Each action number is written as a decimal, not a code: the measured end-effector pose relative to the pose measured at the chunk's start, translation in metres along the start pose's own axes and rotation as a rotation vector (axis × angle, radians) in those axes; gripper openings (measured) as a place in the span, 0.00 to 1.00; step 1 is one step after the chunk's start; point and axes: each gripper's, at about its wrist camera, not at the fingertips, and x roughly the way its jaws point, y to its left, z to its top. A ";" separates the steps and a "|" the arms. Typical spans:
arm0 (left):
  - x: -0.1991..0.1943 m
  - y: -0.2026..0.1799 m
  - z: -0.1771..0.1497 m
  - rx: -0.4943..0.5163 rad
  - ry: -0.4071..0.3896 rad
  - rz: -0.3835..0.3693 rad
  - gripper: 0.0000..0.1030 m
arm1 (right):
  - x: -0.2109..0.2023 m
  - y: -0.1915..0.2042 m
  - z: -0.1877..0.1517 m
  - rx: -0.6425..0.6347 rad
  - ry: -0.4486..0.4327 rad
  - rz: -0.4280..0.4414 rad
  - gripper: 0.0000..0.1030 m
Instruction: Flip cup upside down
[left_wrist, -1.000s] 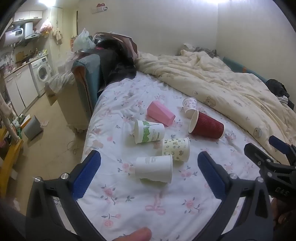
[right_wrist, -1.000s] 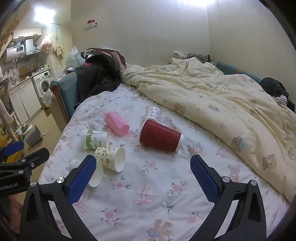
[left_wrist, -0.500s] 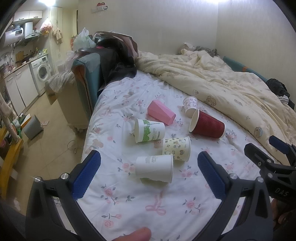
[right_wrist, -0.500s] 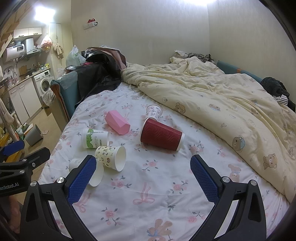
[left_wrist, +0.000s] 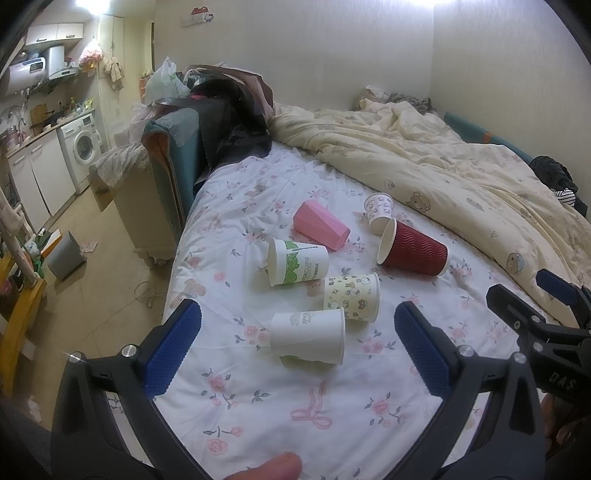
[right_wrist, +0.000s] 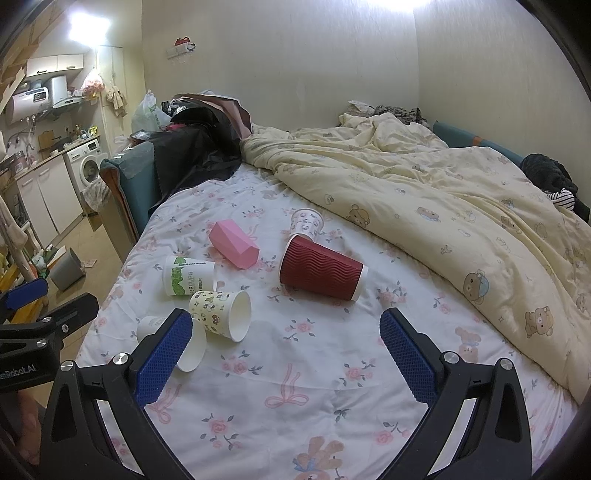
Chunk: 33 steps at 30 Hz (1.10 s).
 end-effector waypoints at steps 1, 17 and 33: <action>0.000 0.000 0.000 0.000 -0.001 0.001 1.00 | -0.001 0.000 0.001 0.001 0.000 0.001 1.00; -0.002 -0.001 0.002 0.006 -0.005 0.004 1.00 | -0.001 0.000 0.000 0.000 0.000 0.001 1.00; -0.002 -0.001 0.001 0.006 -0.004 0.005 1.00 | -0.001 0.000 0.000 0.001 0.000 0.001 1.00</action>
